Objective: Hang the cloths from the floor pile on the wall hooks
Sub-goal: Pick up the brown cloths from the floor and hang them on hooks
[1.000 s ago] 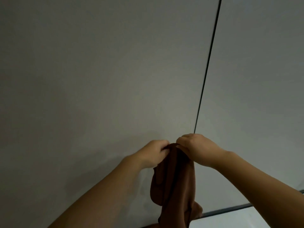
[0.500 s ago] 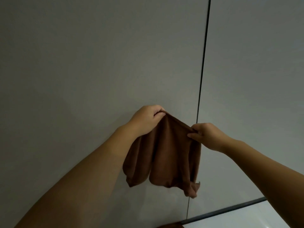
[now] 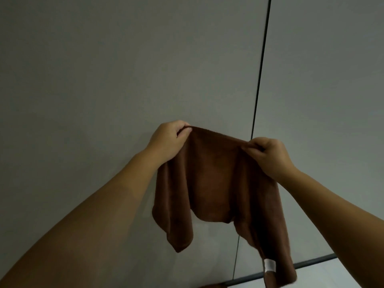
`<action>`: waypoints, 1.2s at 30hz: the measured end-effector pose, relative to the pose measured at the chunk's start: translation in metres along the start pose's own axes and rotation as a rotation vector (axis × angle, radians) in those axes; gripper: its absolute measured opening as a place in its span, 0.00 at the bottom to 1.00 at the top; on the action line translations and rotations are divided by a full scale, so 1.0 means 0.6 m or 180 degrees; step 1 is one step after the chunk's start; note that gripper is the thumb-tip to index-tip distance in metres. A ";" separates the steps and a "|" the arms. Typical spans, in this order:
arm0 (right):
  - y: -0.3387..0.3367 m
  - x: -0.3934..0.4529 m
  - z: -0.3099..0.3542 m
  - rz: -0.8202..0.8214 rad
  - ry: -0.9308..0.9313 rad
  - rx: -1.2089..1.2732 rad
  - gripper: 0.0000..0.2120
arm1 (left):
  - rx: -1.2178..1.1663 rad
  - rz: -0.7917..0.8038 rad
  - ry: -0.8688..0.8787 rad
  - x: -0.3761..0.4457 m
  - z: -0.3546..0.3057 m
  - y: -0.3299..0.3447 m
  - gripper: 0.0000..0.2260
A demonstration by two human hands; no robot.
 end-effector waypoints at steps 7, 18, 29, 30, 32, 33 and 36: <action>0.033 0.020 0.050 0.0480 -0.0150 -0.0061 0.05 | 0.0225 0.0625 -0.0446 -0.029 0.062 0.027 0.09; 0.118 0.068 0.226 0.0696 -0.0524 -0.0108 0.06 | -0.1612 0.0985 -0.1082 -0.097 0.054 0.031 0.13; 0.247 0.046 0.228 0.1977 0.0457 0.1531 0.07 | -0.0298 0.0257 -0.0837 -0.108 0.055 -0.161 0.06; 0.273 0.028 0.234 0.2314 0.0601 0.1908 0.08 | -0.0139 0.0328 -0.0870 -0.115 0.055 -0.175 0.06; 0.312 -0.003 0.258 0.2787 0.0692 0.2338 0.10 | 0.0053 0.0281 -0.1016 -0.134 0.059 -0.210 0.04; 0.326 -0.010 0.273 0.2850 0.0596 0.2302 0.11 | 0.0150 0.0198 -0.1098 -0.148 0.061 -0.232 0.04; 0.344 -0.017 0.340 0.2602 -0.0275 0.1504 0.09 | 0.0514 -0.0058 -0.1388 -0.213 0.063 -0.295 0.06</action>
Point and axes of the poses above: each hand's wrist, its own x-axis towards the middle knuckle, its own y-axis out of the palm, z = x × y, the point moved 10 cm from there along x, towards the middle knuckle, and after that the axes turned 1 degree about -y, right-handed, at the moved point
